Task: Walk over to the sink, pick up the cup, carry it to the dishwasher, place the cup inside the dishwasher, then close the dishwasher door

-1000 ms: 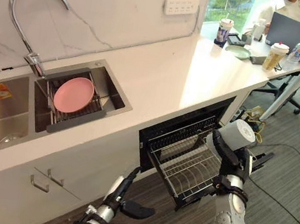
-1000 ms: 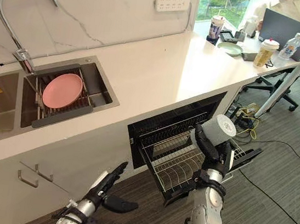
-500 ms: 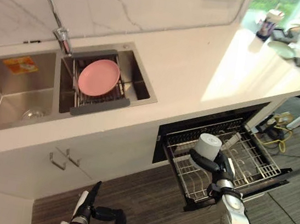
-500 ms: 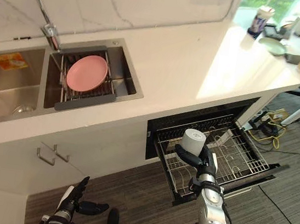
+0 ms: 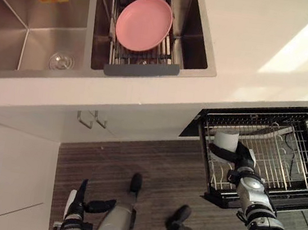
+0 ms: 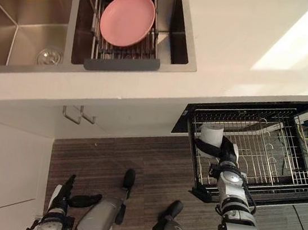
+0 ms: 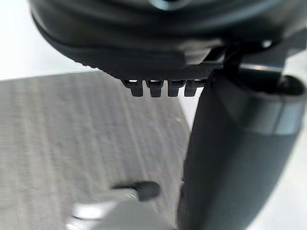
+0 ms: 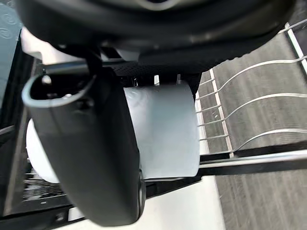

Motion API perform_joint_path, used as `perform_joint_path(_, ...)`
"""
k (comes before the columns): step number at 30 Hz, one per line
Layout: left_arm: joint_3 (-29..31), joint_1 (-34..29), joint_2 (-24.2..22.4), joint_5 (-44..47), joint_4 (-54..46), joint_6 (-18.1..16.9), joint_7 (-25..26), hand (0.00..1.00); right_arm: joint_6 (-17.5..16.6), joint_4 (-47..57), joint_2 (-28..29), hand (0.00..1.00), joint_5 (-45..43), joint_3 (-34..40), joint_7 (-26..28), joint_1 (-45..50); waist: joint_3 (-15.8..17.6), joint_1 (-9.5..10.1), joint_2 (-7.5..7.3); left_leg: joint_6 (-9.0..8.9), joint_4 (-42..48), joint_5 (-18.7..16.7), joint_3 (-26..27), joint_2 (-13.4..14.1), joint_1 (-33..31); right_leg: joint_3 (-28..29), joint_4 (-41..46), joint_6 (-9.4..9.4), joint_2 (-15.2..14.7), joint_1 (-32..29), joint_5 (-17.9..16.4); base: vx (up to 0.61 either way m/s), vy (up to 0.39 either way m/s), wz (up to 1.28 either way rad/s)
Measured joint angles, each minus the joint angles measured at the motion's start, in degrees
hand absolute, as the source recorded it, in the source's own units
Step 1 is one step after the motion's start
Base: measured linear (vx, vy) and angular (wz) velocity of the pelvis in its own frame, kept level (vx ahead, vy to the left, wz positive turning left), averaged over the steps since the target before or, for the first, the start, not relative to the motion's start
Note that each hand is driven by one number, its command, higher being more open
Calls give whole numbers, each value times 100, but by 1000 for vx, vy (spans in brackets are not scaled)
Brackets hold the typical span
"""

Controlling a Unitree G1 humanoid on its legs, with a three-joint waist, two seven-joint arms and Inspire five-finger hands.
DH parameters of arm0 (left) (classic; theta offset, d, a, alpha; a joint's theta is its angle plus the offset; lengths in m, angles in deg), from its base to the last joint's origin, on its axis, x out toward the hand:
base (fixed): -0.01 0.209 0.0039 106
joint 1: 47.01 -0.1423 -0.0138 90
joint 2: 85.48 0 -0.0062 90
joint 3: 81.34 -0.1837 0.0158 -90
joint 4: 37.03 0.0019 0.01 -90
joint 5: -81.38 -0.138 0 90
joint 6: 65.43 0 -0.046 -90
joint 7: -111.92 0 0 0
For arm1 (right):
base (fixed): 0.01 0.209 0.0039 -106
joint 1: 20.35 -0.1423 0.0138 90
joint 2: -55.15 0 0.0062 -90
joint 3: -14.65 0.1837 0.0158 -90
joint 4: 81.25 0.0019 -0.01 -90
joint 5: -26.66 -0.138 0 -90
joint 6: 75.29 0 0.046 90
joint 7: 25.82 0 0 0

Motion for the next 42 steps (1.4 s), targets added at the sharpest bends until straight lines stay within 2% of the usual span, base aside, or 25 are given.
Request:
perform_joint_path(5, 7, 24, 25, -17, 22, 86, 53, 100, 516, -355, -160, 100, 21, 65, -15, -94, 223, 99, -5, -1, 16, 85, 2, 1, -176, -133, 78, 6, -32, -84, -55, 0, -10, 20)
perform_joint_path(9, -26, 96, 31, -20, -16, 86, 53, 100, 695, -443, -247, 100, 2, 63, -108, -291, 240, 101, 0, 68, 26, 136, -22, -17, -176, -118, 214, 27, -74, -138, -130, 69, -27, 4)
perform_joint_path(14, -50, 108, 9, -25, -64, -11, 49, 100, 666, -515, -156, 100, 20, 59, -337, -457, 268, 106, 49, 64, 25, 134, 4, 38, -117, -68, 388, 2, -80, -171, -246, 17, -43, -4)
perform_joint_path(17, -120, 101, -38, -25, -13, -12, 49, 100, 408, -372, -85, 100, 16, 56, -590, -453, 288, 103, 94, 57, 23, 127, 137, 71, -23, 91, 435, -2, -82, -187, -245, -43, -27, -22)
perform_joint_path(21, -194, 78, -89, -20, 35, -15, 71, 100, 7, 893, 57, 100, 20, 170, -1328, 13, 269, 37, 136, 52, 23, 88, 387, 103, 83, 362, 440, -38, -81, -240, -216, -53, -10, -28)
perform_joint_path(25, -166, 10, -112, 149, 50, 61, 56, 100, -364, 2397, 181, 100, -62, 916, -1692, 531, 241, -177, 143, 70, 23, 17, 613, 107, 302, 598, 314, -17, -59, -117, -122, -15, -5, -29)
perform_joint_path(28, 53, -38, -249, 469, 276, 311, -44, 100, -477, 3754, 582, 100, -646, 1415, -1686, 1304, -159, -330, 129, 89, 24, -76, 833, 137, 489, 794, 29, 36, 30, 45, 24, 67, -30, -40)
perform_joint_path(29, 299, -133, -360, 568, 298, 418, -59, 100, -482, 4601, 954, 100, -780, 1525, -1593, 1797, -332, -435, 104, 65, 24, -157, 979, 171, 675, 920, -98, 35, 82, 192, 56, 106, -42, -52)
perform_joint_path(31, 458, -213, -401, 619, 299, 475, -92, 100, -490, 5295, 1282, 100, -882, 1540, -1513, 2230, -500, -506, 74, 42, 24, -238, 1146, 234, 845, 1101, -179, 21, 161, 283, 69, 100, -62, -60)
perform_joint_path(32, 515, -246, -416, 731, 313, 525, -185, 100, -514, 5833, 1584, 100, -963, 1583, -1421, 2568, -695, -615, 63, 5, 18, -308, 1315, 321, 966, 1258, -262, -4, 247, 333, 82, 74, -65, -56)
perform_joint_path(36, 701, -249, -468, 1016, 444, 558, -337, 100, -586, 6298, 1939, 100, -1078, 1725, -1353, 2746, -879, -726, 62, -102, 20, -444, 1685, 485, 1198, 1626, -365, -50, 398, 372, 86, 43, -52, -56)
perform_joint_path(38, 814, -254, -503, 1259, 501, 554, -435, 100, -685, 6709, 2088, 100, -1139, 1738, -1172, 2897, -896, -755, 73, -149, 358, -649, 1831, 594, 1173, 1783, -364, -72, 459, 396, 78, 40, -60, -48)
perform_joint_path(40, 980, -300, -589, 1446, 596, 514, -572, 100, -856, 7133, 2111, 100, -1261, 1655, -667, 2928, -940, -768, 149, -163, 1390, -1172, 1899, 873, 910, 1912, -361, -161, 569, 501, 126, 40, -86, -31)
perform_joint_path(42, 974, -328, -600, 1541, 667, 564, -685, 100, -1103, 7332, 2059, 100, -1400, 1437, -248, 2846, -1008, -769, 204, -180, 1537, -1282, 1909, 932, 961, 1960, -373, -171, 604, 595, 117, 8, -26, -16)
